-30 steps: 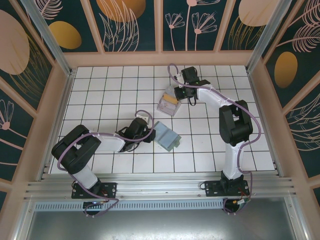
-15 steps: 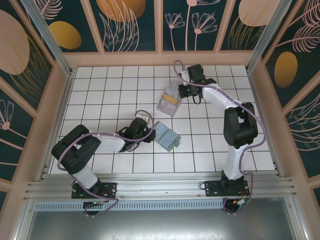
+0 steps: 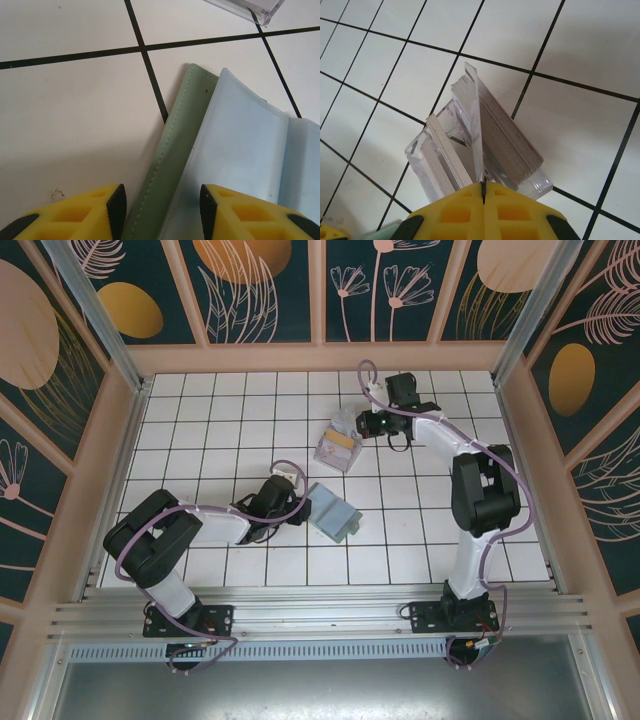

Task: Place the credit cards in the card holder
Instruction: Pick up the credit card from the storage box.

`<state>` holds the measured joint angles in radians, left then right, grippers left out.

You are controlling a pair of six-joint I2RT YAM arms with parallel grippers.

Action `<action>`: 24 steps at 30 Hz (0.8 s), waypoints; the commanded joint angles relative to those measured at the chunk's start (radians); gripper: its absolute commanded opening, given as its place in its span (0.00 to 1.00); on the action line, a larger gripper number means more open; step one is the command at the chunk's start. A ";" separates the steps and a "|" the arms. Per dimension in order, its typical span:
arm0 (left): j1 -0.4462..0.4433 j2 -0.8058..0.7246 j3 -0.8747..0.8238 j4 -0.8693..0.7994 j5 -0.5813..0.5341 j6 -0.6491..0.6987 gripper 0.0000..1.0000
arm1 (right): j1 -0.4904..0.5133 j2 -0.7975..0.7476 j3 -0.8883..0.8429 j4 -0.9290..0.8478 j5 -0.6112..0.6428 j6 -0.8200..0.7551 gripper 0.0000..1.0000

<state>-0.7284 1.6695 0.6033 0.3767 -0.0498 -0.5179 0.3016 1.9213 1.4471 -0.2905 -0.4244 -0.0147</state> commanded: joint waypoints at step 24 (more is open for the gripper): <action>0.007 0.038 -0.008 -0.015 0.015 -0.032 0.46 | -0.056 -0.350 -0.318 0.255 -0.349 0.341 0.00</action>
<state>-0.7280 1.6711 0.6037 0.3809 -0.0505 -0.5289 0.2325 1.6905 1.2026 -0.1108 -0.6949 0.2115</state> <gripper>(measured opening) 0.462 0.048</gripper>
